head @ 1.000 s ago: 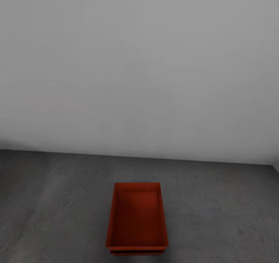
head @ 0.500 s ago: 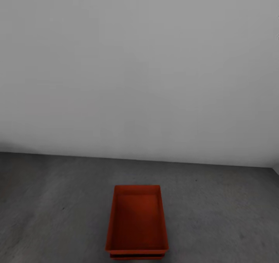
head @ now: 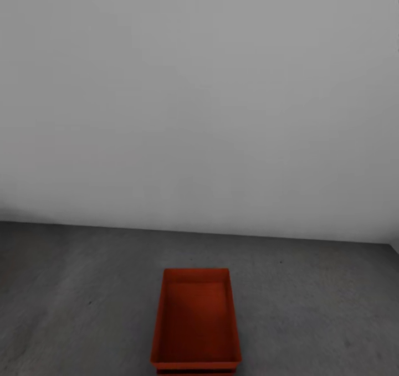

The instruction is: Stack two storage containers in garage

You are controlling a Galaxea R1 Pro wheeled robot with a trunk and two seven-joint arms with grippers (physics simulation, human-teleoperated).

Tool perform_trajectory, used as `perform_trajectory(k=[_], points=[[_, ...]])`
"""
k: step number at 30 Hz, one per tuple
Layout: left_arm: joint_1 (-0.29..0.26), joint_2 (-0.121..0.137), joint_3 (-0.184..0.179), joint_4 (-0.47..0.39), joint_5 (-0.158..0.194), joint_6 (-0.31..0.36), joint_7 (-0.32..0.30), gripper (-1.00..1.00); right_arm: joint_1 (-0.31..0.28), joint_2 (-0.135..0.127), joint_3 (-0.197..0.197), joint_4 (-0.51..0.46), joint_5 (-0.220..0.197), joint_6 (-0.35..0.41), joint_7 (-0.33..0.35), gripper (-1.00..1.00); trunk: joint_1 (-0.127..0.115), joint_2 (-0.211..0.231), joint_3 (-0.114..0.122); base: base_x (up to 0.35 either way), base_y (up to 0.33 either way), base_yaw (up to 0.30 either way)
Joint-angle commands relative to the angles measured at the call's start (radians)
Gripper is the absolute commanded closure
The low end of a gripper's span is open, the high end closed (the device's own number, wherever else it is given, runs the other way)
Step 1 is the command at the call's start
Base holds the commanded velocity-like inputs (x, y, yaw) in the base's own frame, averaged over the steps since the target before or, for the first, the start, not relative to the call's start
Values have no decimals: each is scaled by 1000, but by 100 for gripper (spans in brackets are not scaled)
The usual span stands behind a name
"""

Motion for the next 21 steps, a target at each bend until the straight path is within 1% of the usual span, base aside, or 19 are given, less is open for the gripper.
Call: perform_trajectory(k=[1, 4, 6, 8, 12, 21], points=[[-1, 0, -3, 1, 10, -4, 1, -100, -1, 0, 8, 3, -11, -7, 3, -100, 0, -1, 0, 0, 0, 0], [-1, 0, -3, 1, 10, -4, 1, -100, -1, 2, 8, 3, -12, -8, 0, -100, 0, -1, 5, 0, 0, 0], [11, -11, 0, -2, 19, -2, -1, -100, 6, -9, 12, 2, 0, -10, 1, -100, 0, -1, 5, 0, 0, 0], [18, -19, 0, -2, 19, -2, -1, -100, 6, -8, 12, 2, 3, -10, 1, -100, 0, -1, 5, 0, 0, 0], [19, -16, 0, -2, 19, -2, -2, -100, 5, -6, 12, 2, 0, -9, 1, -100, 0, -1, 5, 0, 0, 0], [21, -28, 1, -1, 27, -1, 0, -100, 5, -4, 12, 2, 2, -8, 0, -100, 0, -1, 5, -19, 0, 0]])
